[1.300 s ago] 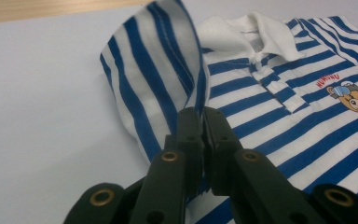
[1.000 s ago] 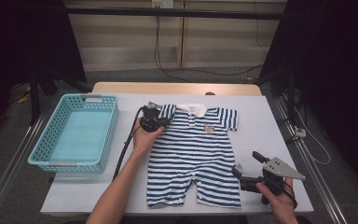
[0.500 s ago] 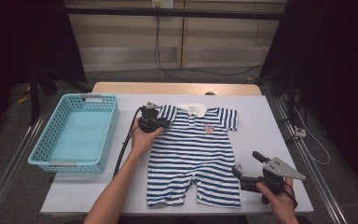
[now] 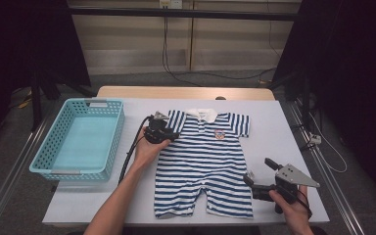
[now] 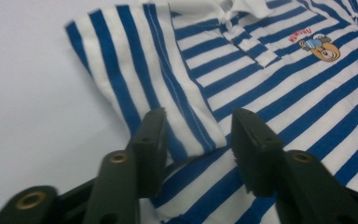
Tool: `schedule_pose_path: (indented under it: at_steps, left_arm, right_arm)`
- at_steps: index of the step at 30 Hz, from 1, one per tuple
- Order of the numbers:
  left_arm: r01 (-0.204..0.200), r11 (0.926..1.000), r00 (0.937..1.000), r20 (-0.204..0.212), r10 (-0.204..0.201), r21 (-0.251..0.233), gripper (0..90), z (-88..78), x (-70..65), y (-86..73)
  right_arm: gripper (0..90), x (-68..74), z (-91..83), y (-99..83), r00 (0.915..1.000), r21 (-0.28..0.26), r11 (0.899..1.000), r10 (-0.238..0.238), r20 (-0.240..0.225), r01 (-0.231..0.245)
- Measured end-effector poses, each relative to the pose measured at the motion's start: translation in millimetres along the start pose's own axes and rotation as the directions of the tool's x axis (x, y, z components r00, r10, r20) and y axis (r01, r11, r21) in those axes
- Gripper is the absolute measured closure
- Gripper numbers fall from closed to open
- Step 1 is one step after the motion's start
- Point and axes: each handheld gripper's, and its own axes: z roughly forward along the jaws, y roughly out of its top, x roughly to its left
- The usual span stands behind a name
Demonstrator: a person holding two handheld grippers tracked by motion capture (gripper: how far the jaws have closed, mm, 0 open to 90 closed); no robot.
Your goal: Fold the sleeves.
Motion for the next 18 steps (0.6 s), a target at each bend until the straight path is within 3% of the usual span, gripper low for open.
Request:
schedule_pose_path:
  at_steps: [1, 4, 6, 7, 10, 11, 12, 15, 18]
  left_arm:
    - [0.022, 0.9997, 0.9998, 0.003, -0.022, -0.011, 51.8, -3.0, 0.5, 0.4]
    - [0.012, 0.9993, 0.9999, -0.006, -0.012, -0.035, 40.1, -13.9, 4.6, 1.2]
    - [0.03, 0.9985, 0.9995, -0.005, -0.03, -0.045, 27.2, -19.1, 4.7, 0.9]
    - [0.067, 0.9951, 0.9977, -0.003, -0.067, -0.073, 22.2, -19.5, 1.6, 0.4]
    - [0.031, 0.9965, 0.9993, -0.018, -0.033, -0.077, 16.3, -29.8, 1.3, -1.7]
    - [0.044, 0.9957, 0.9985, -0.027, -0.047, -0.081, 14.4, -30.5, -2.2, -2.3]
    - [-0.001, 0.9984, 0.9995, -0.031, -0.001, -0.057, 12.2, -34.2, -1.7, -2.7]
    - [-0.004, 0.9977, 0.9997, -0.025, 0.002, -0.067, 7.9, -42.6, -4.0, -4.6]
    - [-0.001, 0.9928, 0.9997, -0.023, -0.002, -0.12, 5.0, -52.8, -6.5, -9.7]
  right_arm:
    - [3.2, -0.4, 0.2, 0.1, 1.0, -0.001, 1.0, 0.003, 0.002, -0.003]
    - [3.2, -1.7, 1.4, 0.8, 1.0, -0.007, 1.0, 0.004, 0.002, -0.004]
    - [3.2, -2.5, 2.3, 1.1, 1.0, -0.005, 1.0, 0.003, 0.001, -0.003]
    - [3.1, -2.9, 2.7, 1.3, 1.0, -0.004, 1.0, 0.004, 0.004, -0.004]
    - [3.2, -4.4, 4.2, 2.9, 1.0, -0.009, 1.0, 0.007, 0.007, -0.007]
    - [3.3, -5.4, 4.7, 3.7, 1.0, -0.013, 1.0, 0.005, 0.009, -0.005]
    - [3.6, -6.2, 5.3, 4.6, 0.9999, -0.017, 1.0, 0.005, 0.013, -0.005]
    - [3.8, -9.6, 7.8, 7.2, 0.9996, -0.028, 1.0, -0.003, 0.029, 0.004]
    - [3.7, -13.8, 11.6, 10.4, 0.9993, -0.032, 0.999, -0.002, 0.036, 0.003]
